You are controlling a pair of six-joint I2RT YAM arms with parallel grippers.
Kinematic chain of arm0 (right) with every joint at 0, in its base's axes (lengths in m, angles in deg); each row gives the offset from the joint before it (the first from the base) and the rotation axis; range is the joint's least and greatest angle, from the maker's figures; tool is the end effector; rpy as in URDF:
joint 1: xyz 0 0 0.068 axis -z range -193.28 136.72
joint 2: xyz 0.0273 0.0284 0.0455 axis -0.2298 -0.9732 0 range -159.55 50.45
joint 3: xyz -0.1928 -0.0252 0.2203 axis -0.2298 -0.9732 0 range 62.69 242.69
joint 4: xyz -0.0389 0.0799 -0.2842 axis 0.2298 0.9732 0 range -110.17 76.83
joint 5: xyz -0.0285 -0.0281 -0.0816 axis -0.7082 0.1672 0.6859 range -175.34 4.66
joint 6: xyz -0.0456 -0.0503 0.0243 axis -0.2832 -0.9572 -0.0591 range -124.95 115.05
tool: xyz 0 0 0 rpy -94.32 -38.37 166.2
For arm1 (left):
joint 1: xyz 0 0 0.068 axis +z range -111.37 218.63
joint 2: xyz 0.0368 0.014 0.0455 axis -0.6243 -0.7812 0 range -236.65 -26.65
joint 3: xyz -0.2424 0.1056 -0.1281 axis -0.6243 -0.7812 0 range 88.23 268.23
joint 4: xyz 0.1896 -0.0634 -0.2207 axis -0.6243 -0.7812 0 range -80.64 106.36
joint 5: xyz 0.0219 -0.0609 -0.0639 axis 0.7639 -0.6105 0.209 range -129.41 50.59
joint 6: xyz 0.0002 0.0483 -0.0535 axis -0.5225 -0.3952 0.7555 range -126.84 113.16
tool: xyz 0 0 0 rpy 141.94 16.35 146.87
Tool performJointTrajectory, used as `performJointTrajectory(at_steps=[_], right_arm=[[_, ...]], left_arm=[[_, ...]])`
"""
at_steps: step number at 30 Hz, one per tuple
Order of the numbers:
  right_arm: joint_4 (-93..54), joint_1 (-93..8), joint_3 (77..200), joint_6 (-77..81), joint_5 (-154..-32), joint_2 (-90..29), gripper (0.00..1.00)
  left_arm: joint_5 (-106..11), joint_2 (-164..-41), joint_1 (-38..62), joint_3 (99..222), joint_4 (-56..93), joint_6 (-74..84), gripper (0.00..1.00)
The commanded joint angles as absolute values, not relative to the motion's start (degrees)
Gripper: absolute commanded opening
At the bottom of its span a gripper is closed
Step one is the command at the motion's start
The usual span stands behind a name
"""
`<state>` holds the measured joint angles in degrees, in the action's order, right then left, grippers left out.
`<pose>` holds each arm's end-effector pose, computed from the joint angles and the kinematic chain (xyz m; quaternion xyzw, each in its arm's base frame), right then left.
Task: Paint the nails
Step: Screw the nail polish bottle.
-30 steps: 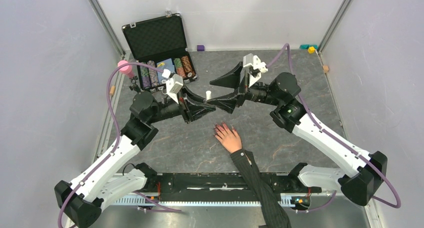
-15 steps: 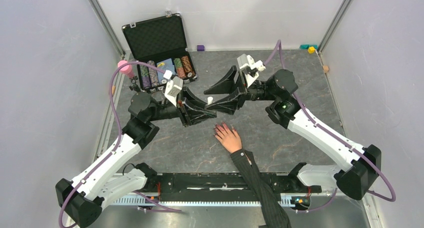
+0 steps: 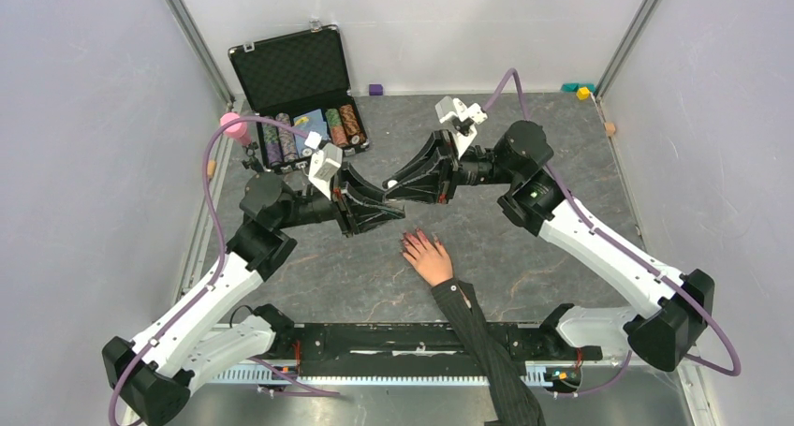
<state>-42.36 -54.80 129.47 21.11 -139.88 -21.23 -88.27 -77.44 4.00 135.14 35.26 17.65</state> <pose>0.2086 0.2495 0.4525 -0.4365 0.4725 0.6238 0.4439 0.1684 -0.1708 0.4049 0.3758 0.5229 -0.5753 0.5043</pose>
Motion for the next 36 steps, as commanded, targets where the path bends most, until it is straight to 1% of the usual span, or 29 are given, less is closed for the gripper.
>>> performJointTrajectory(at_steps=[1, 7, 10, 14, 17, 21, 26, 30, 31, 32, 34, 35, 36], right_arm=[[-31.6, -54.9, 134.0, 15.8, -138.5, -21.3, 0.00], [-20.7, -56.5, 137.3, 13.9, -130.9, -22.8, 0.00], [-12.3, -59.1, 140.5, 12.5, -122.4, -25.0, 0.00], [-7.6, -62.3, 143.2, 15.6, -111.7, -28.9, 0.00], [-5.8, -64.6, 144.2, 18.3, -102.7, -31.2, 0.00], [-8.3, -67.6, 144.5, 22.1, -93.0, -32.8, 0.00], [-10.8, -69.6, 146.0, 23.5, -85.9, -34.0, 0.00], [-11.2, -69.9, 147.7, 21.1, -82.6, -33.5, 0.00], [-10.7, -69.9, 148.4, 19.8, -81.6, -33.2, 0.02], [-10.3, -69.9, 149.2, 18.6, -80.8, -32.8, 0.07], [-8.9, -69.8, 150.8, 15.6, -78.9, -31.8, 0.21], [-7.9, -69.7, 152.0, 14.1, -78.0, -31.2, 0.29], [-6.6, -69.4, 152.9, 12.7, -77.1, -30.9, 0.34]], left_arm=[[-80.5, -75.6, 3.9, 137.4, 31.0, 13.6, 0.02], [-68.5, -74.7, 3.9, 137.0, 25.4, 8.8, 0.02], [-61.2, -74.7, 3.9, 136.4, 23.4, 7.5, 0.02], [-50.4, -74.2, 3.9, 135.7, 21.0, 6.8, 0.02], [-45.0, -74.3, 3.9, 135.0, 20.2, 7.3, 0.02], [-40.8, -75.0, 3.9, 134.0, 20.1, 9.0, 0.02], [-39.7, -76.7, 3.9, 133.9, 19.5, 10.4, 0.02], [-40.6, -77.0, 3.8, 134.3, 19.3, 9.8, 0.02], [-41.0, -76.9, 3.9, 134.5, 19.2, 9.3, 0.02], [-41.5, -76.8, 3.9, 134.7, 19.1, 8.8, 0.02], [-43.2, -76.5, 3.9, 135.1, 19.1, 8.1, 0.02], [-44.5, -76.4, 3.9, 135.3, 19.1, 7.8, 0.02], [-45.5, -76.4, 3.9, 135.5, 19.2, 7.5, 0.02]])
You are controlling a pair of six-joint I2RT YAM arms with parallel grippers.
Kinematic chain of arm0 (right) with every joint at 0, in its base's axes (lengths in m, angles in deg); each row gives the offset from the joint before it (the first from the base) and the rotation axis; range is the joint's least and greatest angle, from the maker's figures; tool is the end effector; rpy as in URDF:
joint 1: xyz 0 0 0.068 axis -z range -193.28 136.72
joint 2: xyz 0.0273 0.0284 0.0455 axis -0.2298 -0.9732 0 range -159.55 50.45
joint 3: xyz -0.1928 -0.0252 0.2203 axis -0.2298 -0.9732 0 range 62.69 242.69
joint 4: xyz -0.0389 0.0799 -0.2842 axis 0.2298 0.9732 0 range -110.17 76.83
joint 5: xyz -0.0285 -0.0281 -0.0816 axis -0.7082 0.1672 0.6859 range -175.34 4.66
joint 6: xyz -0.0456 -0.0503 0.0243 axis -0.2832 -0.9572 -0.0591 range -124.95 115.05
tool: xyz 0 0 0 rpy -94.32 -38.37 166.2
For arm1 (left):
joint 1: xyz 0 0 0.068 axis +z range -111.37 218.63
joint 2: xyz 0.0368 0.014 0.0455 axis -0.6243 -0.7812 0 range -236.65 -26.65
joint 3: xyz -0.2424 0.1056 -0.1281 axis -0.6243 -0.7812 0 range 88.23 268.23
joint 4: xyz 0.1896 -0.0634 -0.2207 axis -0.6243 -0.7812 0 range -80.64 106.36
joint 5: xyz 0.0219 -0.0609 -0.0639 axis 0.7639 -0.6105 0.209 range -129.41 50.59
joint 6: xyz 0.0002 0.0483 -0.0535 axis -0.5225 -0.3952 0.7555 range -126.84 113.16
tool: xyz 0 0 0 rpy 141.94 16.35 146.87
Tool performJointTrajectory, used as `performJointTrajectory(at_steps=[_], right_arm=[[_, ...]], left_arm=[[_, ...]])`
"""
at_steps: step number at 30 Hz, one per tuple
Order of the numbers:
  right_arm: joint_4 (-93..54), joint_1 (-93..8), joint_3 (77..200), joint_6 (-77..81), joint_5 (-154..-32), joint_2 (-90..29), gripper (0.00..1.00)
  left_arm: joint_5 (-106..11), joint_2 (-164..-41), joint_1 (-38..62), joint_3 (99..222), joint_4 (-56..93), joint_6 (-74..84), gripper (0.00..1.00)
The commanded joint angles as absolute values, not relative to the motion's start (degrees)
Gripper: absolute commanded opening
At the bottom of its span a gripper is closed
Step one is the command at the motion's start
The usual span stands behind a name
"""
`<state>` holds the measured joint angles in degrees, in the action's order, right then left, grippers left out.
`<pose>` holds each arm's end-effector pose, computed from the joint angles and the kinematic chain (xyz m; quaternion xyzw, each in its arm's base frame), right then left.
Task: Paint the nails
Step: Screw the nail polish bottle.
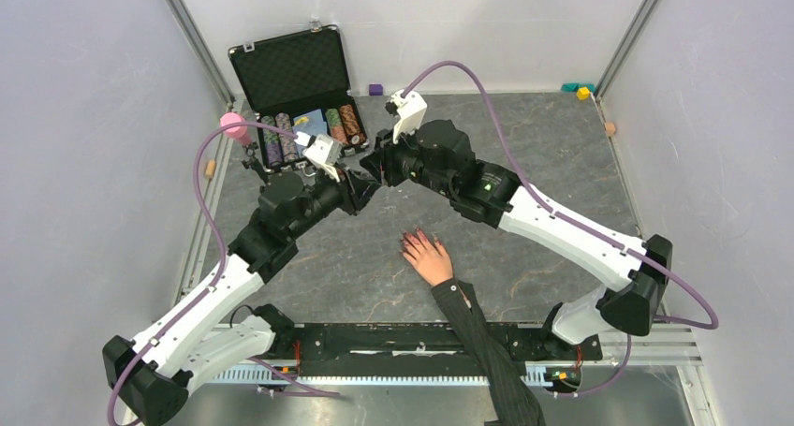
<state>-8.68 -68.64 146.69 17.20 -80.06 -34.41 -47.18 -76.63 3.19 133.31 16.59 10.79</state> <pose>0.2371 0.3334 0.4252 -0.1947 0.7541 0.3640 0.5109 0.2043 -0.1553 0.3571 0.1589 0.7176 -0.3466 0.5827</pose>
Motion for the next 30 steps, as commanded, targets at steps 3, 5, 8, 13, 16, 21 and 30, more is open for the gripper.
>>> performJointTrajectory(at_steps=[3, 5, 8, 13, 16, 21, 30], right_arm=[[-4.9, -67.0, 153.8, 10.9, -77.2, -29.0, 0.45], [-5.5, -64.2, 152.4, 10.6, -79.7, -27.2, 0.51], [-10.0, -59.4, 147.6, 10.5, -89.3, -24.0, 0.57], [-25.4, -54.3, 137.9, 10.3, -111.8, -19.1, 0.63], [-39.9, -53.8, 131.4, 13.8, -123.8, -16.1, 0.68], [-63.2, -53.8, 125.7, 26.4, -136.5, -15.1, 0.71], [-73.1, -54.3, 125.8, 34.1, -142.4, -17.6, 0.70]], left_arm=[[-48.3, -75.8, 3.9, 135.7, 19.9, 7.5, 0.02], [-49.7, -75.1, 3.9, 135.4, 20.8, 7.8, 0.02], [-53.5, -74.2, 3.9, 135.5, 22.1, 8.3, 0.02], [-67.2, -73.2, 3.9, 136.3, 26.8, 11.0, 0.02], [-77.3, -72.5, 4.0, 136.6, 31.6, 13.8, 0.02], [-92.7, -74.6, 4.0, 137.4, 42.8, 23.0, 0.02], [-99.5, -77.7, 4.0, 137.0, 53.3, 32.1, 0.02]])
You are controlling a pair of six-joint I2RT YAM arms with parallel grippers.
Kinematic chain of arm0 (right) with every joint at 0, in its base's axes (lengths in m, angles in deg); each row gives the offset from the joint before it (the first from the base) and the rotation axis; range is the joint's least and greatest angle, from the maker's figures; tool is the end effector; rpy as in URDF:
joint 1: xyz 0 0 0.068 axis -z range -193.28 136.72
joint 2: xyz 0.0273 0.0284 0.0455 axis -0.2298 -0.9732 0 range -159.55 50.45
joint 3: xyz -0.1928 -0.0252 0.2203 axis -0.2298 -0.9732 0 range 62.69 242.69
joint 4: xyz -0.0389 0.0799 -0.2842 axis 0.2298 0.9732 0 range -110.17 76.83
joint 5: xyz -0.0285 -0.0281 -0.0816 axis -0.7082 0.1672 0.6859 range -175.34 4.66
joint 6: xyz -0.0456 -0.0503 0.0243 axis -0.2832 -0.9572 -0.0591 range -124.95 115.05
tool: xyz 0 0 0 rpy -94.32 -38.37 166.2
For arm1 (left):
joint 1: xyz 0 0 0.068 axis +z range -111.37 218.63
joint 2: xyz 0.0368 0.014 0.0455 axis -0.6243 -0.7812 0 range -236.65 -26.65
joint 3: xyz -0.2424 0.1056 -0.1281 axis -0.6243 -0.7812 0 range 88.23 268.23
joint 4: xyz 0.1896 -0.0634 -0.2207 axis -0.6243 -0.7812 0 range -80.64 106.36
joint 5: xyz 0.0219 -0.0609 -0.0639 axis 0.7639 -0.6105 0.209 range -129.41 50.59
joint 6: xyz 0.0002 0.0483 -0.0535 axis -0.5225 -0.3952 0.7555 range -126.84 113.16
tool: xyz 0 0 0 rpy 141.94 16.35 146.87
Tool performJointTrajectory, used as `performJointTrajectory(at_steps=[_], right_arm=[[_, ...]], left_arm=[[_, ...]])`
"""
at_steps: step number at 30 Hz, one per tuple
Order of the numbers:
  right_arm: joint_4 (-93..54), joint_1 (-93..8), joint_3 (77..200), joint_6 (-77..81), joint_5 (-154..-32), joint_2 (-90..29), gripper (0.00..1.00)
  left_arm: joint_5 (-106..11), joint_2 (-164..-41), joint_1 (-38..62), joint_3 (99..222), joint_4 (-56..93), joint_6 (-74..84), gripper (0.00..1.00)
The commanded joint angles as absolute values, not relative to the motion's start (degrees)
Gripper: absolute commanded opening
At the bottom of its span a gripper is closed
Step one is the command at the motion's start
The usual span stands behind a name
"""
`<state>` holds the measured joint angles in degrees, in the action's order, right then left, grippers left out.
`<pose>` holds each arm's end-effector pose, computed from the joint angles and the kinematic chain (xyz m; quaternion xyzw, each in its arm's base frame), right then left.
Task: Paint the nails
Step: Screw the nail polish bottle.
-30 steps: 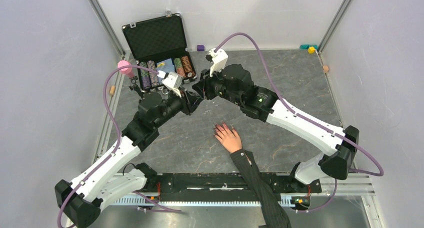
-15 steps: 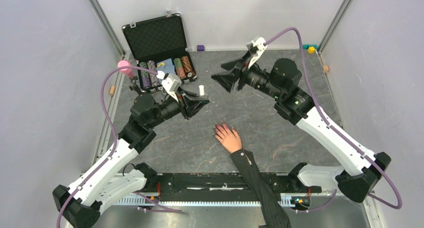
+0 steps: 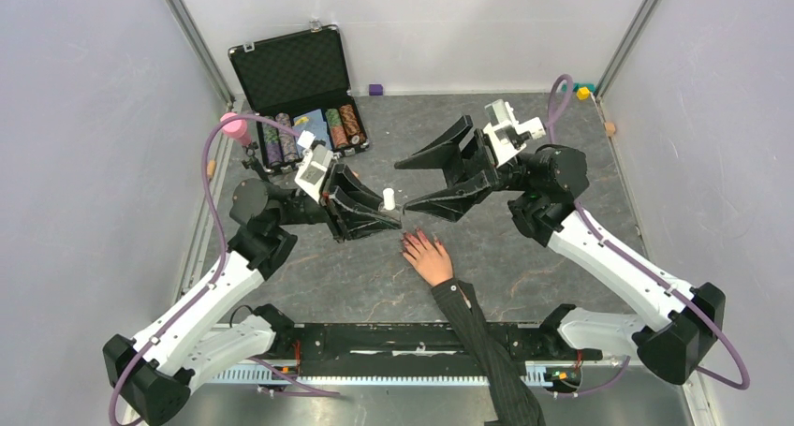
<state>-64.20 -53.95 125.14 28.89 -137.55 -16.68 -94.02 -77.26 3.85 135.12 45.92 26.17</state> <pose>0.1832 0.2195 0.4834 -0.4199 0.3598 0.6411 0.5322 0.1556 -0.1672 0.4231 0.3959 0.4658 -0.6221 0.4891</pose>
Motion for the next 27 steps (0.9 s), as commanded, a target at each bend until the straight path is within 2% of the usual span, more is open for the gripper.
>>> performJointTrajectory(at_steps=[1, 9, 14, 22, 27], right_arm=[[-72.9, -54.4, 126.0, 34.3, -142.8, -18.0, 0.70], [-71.2, -55.0, 127.8, 36.5, -144.0, -21.0, 0.67], [-69.4, -55.8, 128.5, 36.6, -144.8, -22.4, 0.61], [-68.7, -57.8, 129.1, 37.7, -147.3, -23.4, 0.42], [-66.2, -58.1, 129.6, 37.5, -148.2, -23.7, 0.26]], left_arm=[[-99.7, -78.0, 4.0, 137.0, 53.6, 32.4, 0.02], [-100.6, -78.7, 4.0, 137.1, 54.2, 33.2, 0.02], [-100.7, -78.9, 4.0, 137.1, 54.1, 33.2, 0.02], [-100.4, -79.2, 4.0, 137.1, 53.7, 32.9, 0.02], [-99.5, -78.9, 4.0, 137.2, 51.7, 31.1, 0.02]])
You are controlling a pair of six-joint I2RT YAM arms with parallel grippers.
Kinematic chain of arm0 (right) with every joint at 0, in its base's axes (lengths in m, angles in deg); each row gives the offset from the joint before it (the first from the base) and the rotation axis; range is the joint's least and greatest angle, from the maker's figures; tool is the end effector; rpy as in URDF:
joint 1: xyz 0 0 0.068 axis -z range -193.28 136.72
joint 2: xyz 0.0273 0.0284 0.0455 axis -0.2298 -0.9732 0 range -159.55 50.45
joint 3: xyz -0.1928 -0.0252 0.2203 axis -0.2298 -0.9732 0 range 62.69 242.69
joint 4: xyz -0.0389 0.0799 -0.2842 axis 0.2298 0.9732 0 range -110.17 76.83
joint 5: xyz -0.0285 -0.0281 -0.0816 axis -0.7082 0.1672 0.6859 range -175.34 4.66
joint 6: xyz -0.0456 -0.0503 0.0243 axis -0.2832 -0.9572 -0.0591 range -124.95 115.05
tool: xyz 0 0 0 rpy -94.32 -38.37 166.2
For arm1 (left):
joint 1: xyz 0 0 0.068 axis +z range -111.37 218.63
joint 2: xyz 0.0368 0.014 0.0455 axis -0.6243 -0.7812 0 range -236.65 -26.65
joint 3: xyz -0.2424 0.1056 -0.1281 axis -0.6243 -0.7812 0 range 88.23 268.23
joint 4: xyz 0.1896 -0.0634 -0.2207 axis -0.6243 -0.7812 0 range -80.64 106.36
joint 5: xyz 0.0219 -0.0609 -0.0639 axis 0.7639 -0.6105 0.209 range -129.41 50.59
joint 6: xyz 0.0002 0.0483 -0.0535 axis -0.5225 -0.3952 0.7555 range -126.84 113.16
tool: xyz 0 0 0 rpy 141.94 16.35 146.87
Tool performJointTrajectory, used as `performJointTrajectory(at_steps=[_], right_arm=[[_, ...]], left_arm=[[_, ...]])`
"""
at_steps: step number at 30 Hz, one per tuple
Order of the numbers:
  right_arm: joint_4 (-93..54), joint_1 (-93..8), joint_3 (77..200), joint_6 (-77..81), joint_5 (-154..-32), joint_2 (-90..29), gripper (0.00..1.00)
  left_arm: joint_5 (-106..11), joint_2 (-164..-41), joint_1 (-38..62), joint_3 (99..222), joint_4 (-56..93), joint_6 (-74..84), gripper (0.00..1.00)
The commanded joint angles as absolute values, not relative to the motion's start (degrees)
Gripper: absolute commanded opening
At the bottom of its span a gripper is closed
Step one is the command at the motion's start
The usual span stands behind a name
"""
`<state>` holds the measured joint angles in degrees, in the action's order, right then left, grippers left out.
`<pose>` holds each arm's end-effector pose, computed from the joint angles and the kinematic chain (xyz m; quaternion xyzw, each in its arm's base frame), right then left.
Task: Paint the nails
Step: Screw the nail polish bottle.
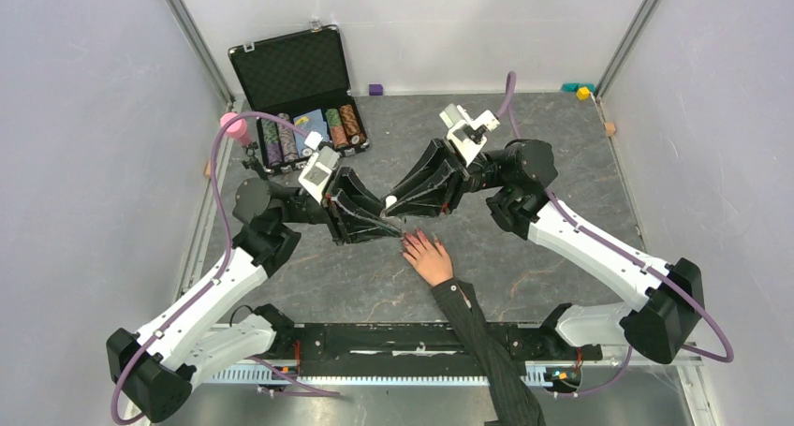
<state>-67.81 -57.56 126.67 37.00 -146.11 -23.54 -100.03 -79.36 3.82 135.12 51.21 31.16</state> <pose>0.1875 0.2554 0.4608 -0.4615 0.3714 0.6920 0.4126 0.1553 -0.1713 0.4219 0.4225 0.4499 -0.6476 0.4469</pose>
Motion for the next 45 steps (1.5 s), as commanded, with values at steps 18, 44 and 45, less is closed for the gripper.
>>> performJointTrajectory(at_steps=[18, 44, 45], right_arm=[[-25.2, -59.5, 131.2, 18.9, -121.5, -25.1, 0.00], [-15.5, -66.5, 137.9, 15.7, -76.5, -23.1, 0.50], [-14.4, -65.4, 138.1, 15.4, -76.5, -22.1, 0.53]], left_arm=[[-57.5, -74.1, 4.1, 138.0, 20.2, 6.6, 0.02], [-47.8, -75.8, 4.0, 138.1, 16.7, 7.1, 0.02], [-49.9, -75.9, 4.0, 138.4, 16.7, 7.1, 0.02]])
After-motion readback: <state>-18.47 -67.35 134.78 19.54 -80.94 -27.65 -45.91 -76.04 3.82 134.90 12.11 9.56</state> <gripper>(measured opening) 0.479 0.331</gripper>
